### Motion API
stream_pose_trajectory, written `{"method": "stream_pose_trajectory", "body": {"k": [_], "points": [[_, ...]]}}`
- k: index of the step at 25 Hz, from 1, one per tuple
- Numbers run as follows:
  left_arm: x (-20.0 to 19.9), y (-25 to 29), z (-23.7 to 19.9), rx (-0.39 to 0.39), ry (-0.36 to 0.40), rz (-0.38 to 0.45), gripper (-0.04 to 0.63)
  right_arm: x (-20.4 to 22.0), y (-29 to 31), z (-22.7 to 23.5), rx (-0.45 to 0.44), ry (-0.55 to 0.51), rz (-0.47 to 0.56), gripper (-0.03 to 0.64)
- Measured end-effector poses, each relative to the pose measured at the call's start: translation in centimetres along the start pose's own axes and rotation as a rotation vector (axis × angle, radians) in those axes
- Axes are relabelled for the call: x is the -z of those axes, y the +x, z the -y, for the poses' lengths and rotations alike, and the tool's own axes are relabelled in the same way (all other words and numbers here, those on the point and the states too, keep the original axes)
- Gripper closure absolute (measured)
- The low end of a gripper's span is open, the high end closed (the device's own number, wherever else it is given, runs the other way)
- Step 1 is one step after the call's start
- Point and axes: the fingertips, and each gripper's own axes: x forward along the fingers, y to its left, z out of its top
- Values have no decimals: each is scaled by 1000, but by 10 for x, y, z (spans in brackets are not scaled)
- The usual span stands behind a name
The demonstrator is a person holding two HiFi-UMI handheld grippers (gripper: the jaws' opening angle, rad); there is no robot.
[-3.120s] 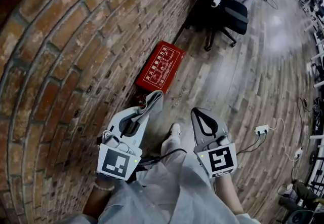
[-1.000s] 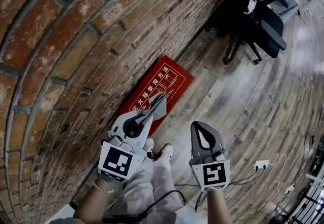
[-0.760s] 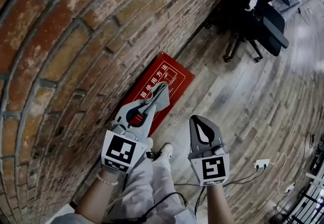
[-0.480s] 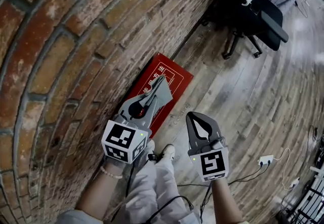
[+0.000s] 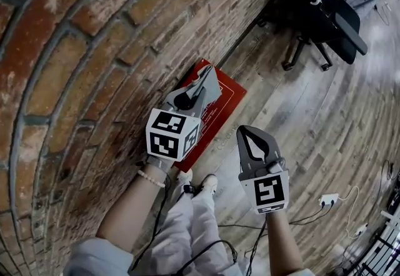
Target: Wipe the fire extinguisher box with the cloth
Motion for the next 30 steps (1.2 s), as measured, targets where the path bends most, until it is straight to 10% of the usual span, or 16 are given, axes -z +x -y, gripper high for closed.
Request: {"method": "stream_pose_trajectory", "body": {"k": [30], "points": [[56, 107, -65, -204, -131, -281, 581, 51, 2, 0, 43, 67, -54, 606]]}}
